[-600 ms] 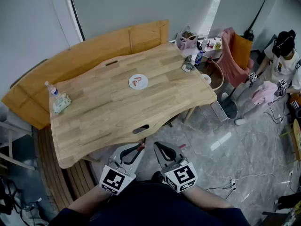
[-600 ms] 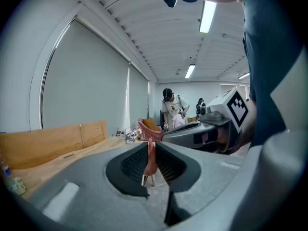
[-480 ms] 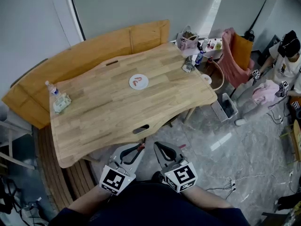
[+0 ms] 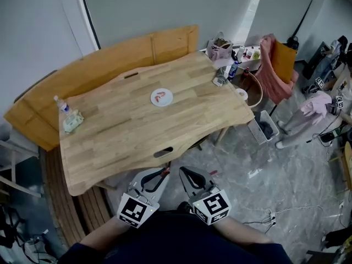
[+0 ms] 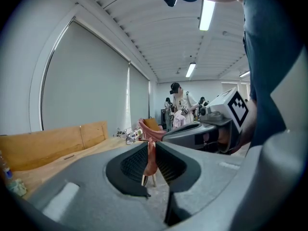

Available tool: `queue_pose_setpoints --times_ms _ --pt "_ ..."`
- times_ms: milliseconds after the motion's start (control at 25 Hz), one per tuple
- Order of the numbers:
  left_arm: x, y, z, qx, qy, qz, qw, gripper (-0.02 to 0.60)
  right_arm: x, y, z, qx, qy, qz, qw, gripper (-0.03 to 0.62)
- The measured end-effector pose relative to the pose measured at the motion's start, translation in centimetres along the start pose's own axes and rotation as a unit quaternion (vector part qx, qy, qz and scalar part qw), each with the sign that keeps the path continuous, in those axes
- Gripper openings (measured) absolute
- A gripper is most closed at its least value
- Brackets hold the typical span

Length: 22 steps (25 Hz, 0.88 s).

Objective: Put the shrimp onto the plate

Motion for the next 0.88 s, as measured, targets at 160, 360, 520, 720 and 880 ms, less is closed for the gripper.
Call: queue_pose_setpoints --times_ms 160,360,520,720,880 --pt "0.5 0.4 -0.7 -0.001 0.011 -0.003 0.9999 0.054 1.0 0.2 0.7 0.005 0.009 0.004 1.000 0.009" --pt "0.8 0.4 -1.6 -0.003 0.037 0.001 0.9993 0.054 2.4 -0.3 1.3 0.001 0.023 0.004 1.000 0.009" --pt "0.0 0.1 -2.2 -0.001 0.053 0.013 0.9985 0.054 3.4 -1.1 0.8 -0.012 0.029 0.000 1.000 0.009" --pt "-2.3 -0.6 -3.8 -0.002 0.050 0.006 0.9987 0.054 4.8 -1.6 -1.5 -0.023 0.025 0.002 0.999 0.009" --pt "-5.7 -0.6 -5.4 0.002 0.041 0.002 0.9991 0.054 6.0 -0.9 -4.6 -0.028 0.015 0.004 0.999 0.009"
Point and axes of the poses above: the fingertips, and each gripper's own axes: z backward along the fingers, x to its right, y out of its top, the point moved 6 cm from there along z, backward along the fingers, and after that the axes turned 3 degrees about y, right-handed, at the moved point
